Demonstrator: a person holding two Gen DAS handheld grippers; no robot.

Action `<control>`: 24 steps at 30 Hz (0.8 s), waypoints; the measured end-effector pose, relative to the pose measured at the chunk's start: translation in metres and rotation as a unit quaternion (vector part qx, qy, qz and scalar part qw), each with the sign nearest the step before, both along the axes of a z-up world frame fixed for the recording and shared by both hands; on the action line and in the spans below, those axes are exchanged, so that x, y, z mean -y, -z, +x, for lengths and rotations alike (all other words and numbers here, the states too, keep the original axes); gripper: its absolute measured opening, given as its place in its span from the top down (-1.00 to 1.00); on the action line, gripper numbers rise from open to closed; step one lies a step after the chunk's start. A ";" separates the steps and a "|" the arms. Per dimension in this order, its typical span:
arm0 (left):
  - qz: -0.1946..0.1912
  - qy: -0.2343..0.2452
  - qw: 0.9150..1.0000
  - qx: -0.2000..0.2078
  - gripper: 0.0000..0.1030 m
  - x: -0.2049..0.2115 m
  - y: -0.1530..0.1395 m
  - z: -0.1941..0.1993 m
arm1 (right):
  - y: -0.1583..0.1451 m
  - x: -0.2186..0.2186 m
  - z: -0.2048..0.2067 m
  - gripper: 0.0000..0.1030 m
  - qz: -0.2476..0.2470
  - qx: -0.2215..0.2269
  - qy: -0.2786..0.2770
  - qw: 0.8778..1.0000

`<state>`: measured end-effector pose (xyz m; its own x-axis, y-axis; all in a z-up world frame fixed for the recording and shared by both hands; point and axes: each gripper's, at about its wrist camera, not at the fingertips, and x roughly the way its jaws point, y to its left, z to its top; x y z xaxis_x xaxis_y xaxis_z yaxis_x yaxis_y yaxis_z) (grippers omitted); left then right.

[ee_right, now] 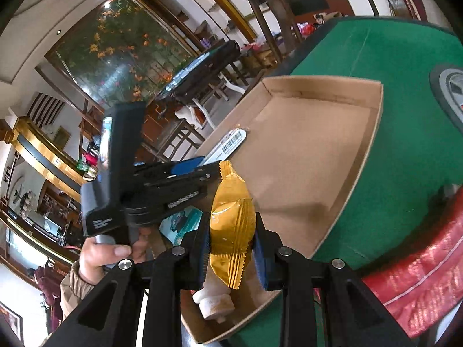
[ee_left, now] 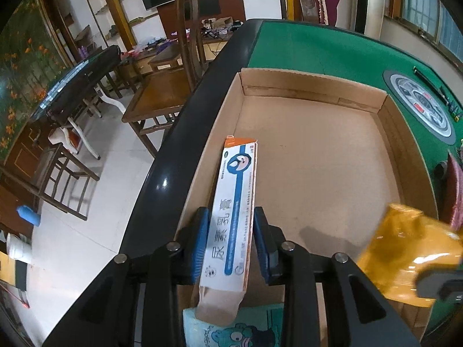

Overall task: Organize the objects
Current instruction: 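Lower both held items into the tray and open both grippers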

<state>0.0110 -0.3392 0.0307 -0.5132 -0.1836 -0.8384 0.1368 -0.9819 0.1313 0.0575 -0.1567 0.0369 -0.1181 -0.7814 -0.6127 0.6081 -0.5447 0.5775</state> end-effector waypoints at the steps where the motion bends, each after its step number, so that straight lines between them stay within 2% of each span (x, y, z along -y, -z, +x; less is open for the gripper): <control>1: 0.003 0.000 1.000 0.000 0.38 0.001 0.000 0.001 | 0.003 0.002 -0.001 0.44 0.001 0.005 -0.001 1.000; 9: 0.009 -0.004 1.000 -0.012 0.36 0.001 -0.007 0.019 | 0.007 0.016 -0.013 0.44 0.002 0.017 -0.009 1.000; 13: 0.013 -0.010 1.000 -0.024 0.36 0.006 -0.015 0.031 | 0.005 0.017 -0.015 0.44 0.026 0.007 0.004 1.000; 14: 0.015 -0.013 0.999 -0.027 0.35 0.007 -0.017 0.034 | 0.003 0.016 -0.014 0.44 0.036 0.000 0.007 0.999; 16: 0.020 -0.016 0.999 -0.033 0.35 0.006 -0.019 0.039 | -0.007 0.014 -0.005 0.44 0.070 -0.046 0.023 0.996; 18: 0.022 -0.016 0.999 -0.036 0.35 0.006 -0.020 0.045 | -0.017 0.012 0.001 0.44 0.075 -0.076 0.022 0.994; 24: 0.030 -0.020 0.998 -0.043 0.35 0.006 -0.021 0.061 | -0.018 0.031 -0.010 0.44 0.062 -0.057 -0.008 0.996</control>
<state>0.0718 -0.3456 0.0517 -0.5778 -0.1552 -0.8013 0.1837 -0.9813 0.0576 0.0479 -0.1880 0.0546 -0.1814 -0.7028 -0.6878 0.6752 -0.5976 0.4325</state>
